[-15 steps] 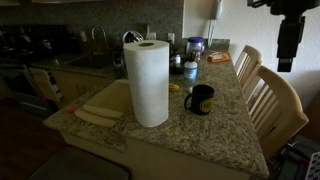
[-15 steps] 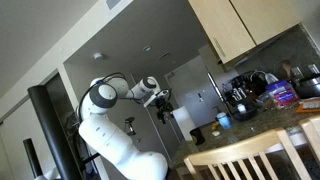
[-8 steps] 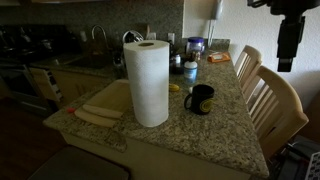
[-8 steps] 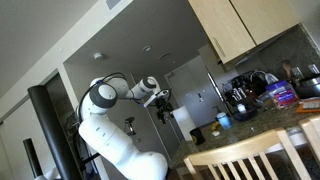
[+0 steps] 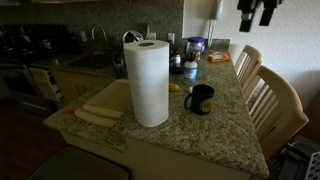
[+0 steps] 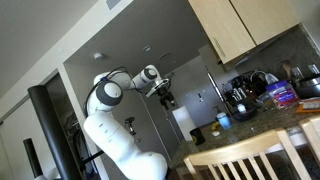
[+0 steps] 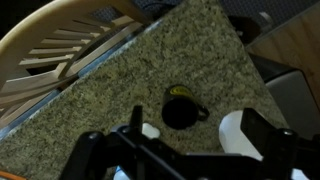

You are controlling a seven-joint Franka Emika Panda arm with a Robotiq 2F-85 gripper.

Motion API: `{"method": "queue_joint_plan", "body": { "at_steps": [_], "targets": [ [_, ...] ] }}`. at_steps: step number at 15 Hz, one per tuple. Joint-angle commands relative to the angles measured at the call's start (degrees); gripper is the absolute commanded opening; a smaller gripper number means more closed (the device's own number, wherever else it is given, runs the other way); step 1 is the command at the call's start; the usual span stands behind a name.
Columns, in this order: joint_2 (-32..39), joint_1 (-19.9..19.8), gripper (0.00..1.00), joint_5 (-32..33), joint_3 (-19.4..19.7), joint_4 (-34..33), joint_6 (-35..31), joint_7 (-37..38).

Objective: Pick the bottle in the bowl and put it on the counter

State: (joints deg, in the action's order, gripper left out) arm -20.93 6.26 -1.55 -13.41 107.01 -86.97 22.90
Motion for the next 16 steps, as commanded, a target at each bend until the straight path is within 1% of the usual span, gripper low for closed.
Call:
{"method": "queue_joint_plan", "body": {
  "at_steps": [1,4,6,8,9,10,11,12,13,14,15,16],
  "targets": [
    [9.93,-2.98,1.00,-0.11,1.08,-10.63,-5.13,6.71],
    [17.50,-4.40,1.00,2.57,2.65,-15.21,-12.00,14.24],
    [21.37,-4.40,1.00,4.79,4.35,-16.45,-16.01,19.72],
    [23.98,-3.63,1.00,6.16,6.19,-17.28,-18.00,26.05],
    [22.46,-3.74,1.00,4.54,7.36,-15.93,-16.25,28.03],
    [20.56,-3.70,1.00,1.42,7.93,-14.18,-14.82,26.70],
    [23.19,-2.93,1.00,4.21,7.82,-15.53,-16.83,25.61],
    [22.94,-3.04,1.00,3.16,8.18,-15.53,-16.23,25.85],
    [21.23,-2.34,1.00,6.12,7.70,-13.87,-17.58,27.25],
    [20.93,-2.10,1.00,8.38,7.62,-13.51,-22.03,33.05],
    [22.25,-2.31,1.00,6.51,7.97,-15.72,-22.49,35.72],
    [23.87,-2.40,1.00,6.55,8.30,-18.01,-23.42,38.46]
  ]
}}
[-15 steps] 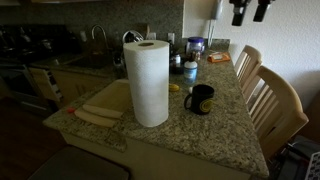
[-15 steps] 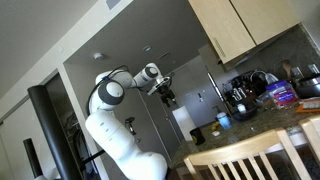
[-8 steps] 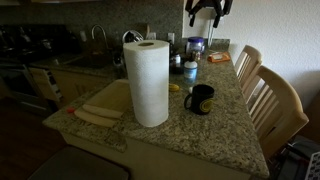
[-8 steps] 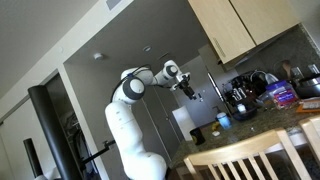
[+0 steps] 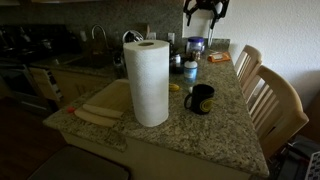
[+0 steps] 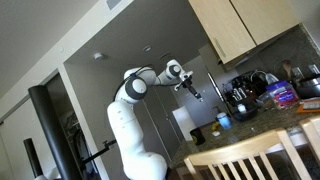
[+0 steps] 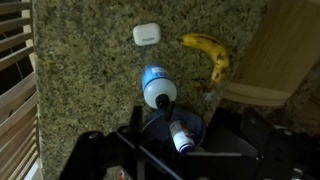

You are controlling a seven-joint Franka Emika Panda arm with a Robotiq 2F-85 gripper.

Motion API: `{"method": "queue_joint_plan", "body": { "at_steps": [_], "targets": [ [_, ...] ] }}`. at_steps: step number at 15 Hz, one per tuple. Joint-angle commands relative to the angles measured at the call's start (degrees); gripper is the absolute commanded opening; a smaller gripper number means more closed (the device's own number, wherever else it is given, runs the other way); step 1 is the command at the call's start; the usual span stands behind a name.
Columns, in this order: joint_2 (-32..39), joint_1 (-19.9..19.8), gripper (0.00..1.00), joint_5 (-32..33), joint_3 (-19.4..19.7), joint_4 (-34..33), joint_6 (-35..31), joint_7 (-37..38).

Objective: Pick the bottle in the bowl and put it on the counter

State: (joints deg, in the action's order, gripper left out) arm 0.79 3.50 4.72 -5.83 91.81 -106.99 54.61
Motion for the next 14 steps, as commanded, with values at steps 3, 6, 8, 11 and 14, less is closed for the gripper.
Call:
{"method": "queue_joint_plan", "body": {
  "at_steps": [3,6,8,11,14],
  "targets": [
    [7.06,0.06,1.00,1.02,1.75,-8.05,-8.37,14.41],
    [12.58,0.09,1.00,4.03,4.38,-12.57,-14.33,21.90],
    [16.31,0.32,1.00,6.66,6.87,-14.87,-18.12,27.22],
    [20.19,1.76,1.00,11.38,10.82,-17.02,-18.39,37.23],
    [19.61,0.65,1.00,10.46,9.99,-15.22,-19.10,35.13]
  ]
}}
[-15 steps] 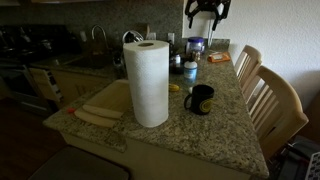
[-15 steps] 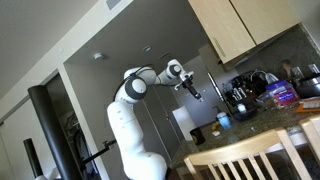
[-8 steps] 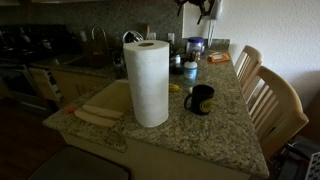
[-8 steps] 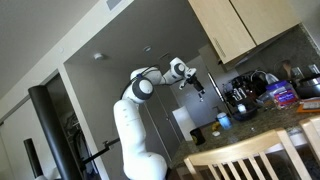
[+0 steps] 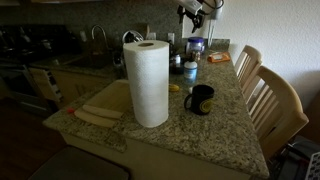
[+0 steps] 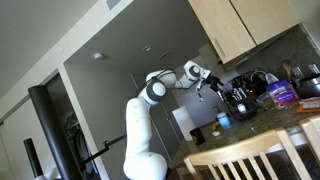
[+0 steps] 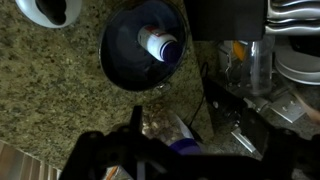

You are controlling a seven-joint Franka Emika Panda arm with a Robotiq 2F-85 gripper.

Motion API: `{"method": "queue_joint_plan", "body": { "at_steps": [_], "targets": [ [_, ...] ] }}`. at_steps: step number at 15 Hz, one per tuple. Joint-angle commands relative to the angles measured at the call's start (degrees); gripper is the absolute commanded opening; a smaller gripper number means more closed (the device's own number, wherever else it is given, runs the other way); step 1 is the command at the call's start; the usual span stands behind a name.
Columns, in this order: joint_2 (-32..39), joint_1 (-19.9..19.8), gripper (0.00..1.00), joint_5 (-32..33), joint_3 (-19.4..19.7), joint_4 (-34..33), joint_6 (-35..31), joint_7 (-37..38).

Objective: Pick the bottle in the bowl and put it on the counter

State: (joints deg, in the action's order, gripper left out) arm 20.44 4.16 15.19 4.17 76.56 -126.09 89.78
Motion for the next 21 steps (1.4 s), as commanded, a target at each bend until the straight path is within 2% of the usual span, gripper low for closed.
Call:
{"method": "queue_joint_plan", "body": {
  "at_steps": [1,2,5,7,8,9,10,13,16,19,20,21],
  "targets": [
    [-1.40,-0.30,1.00,-1.33,-1.23,1.77,-0.32,-3.75],
    [-2.56,-0.80,1.00,-3.37,-2.86,3.15,-0.53,-8.85],
    [-5.18,-1.64,1.00,-10.20,-5.80,5.35,-0.83,-17.77],
    [-4.25,-2.12,1.00,-15.52,-7.03,3.70,0.89,-22.84],
    [-2.91,-1.58,1.00,-15.83,-6.22,2.23,1.57,-21.01],
    [-0.51,-0.94,1.00,-17.38,-4.55,-0.81,5.10,-19.40],
    [1.72,-1.91,1.00,-19.98,-4.50,-3.16,8.86,-19.96],
    [10.11,-1.74,1.00,-16.64,-0.50,-11.29,15.52,-13.85],
    [17.71,0.09,1.00,-11.45,3.60,-19.88,12.07,-4.07],
    [24.32,1.85,1.00,-7.17,6.24,-29.08,12.27,5.58],
    [26.20,2.53,1.00,-5.60,7.29,-32.18,14.68,9.01],
    [21.19,1.29,1.00,-7.38,5.14,-23.69,11.67,4.21]
  ]
}}
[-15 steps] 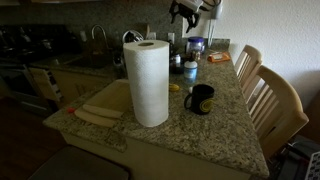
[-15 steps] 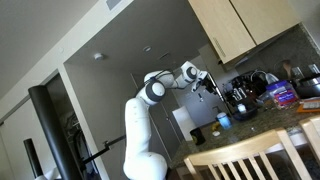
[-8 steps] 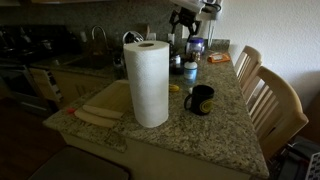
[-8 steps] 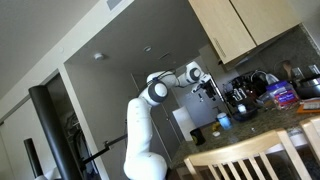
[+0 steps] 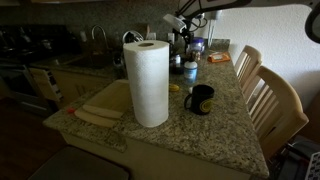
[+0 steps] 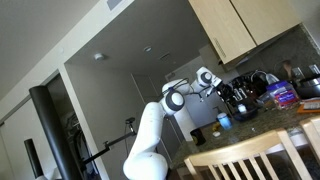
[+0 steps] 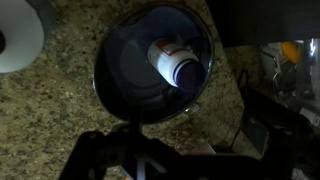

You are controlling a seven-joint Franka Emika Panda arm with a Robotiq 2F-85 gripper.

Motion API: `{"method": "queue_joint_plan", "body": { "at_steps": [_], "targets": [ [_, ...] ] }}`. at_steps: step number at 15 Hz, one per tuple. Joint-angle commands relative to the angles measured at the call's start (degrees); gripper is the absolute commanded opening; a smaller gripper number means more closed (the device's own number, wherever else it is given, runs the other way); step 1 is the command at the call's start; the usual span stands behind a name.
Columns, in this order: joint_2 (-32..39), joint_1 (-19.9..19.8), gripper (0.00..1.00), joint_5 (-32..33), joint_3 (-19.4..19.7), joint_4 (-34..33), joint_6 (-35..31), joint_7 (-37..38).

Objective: Pick the bottle in the bowl and put it on the counter

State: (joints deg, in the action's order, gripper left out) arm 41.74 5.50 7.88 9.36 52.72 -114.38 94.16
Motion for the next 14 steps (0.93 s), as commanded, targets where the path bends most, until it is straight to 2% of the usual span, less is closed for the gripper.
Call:
{"method": "queue_joint_plan", "body": {
  "at_steps": [1,3,6,8,9,10,12,14],
  "targets": [
    [1.49,0.61,1.00,0.84,0.66,-2.23,0.41,2.07],
    [3.32,1.20,1.00,1.19,1.29,-4.96,0.85,3.65],
    [1.45,1.19,1.00,-3.69,-3.53,-2.85,1.23,-2.26],
    [1.57,2.45,1.00,-6.55,-5.96,-2.97,0.91,-2.12],
    [1.62,4.19,1.00,-5.74,-5.36,-3.21,1.24,1.27],
    [3.49,2.61,1.00,-4.95,-4.81,-5.30,0.87,-0.49],
    [3.54,3.83,1.00,-4.76,-4.89,-5.31,0.87,0.08],
    [6.39,5.28,1.00,-1.35,-1.15,-8.26,-1.85,8.24]
  ]
}}
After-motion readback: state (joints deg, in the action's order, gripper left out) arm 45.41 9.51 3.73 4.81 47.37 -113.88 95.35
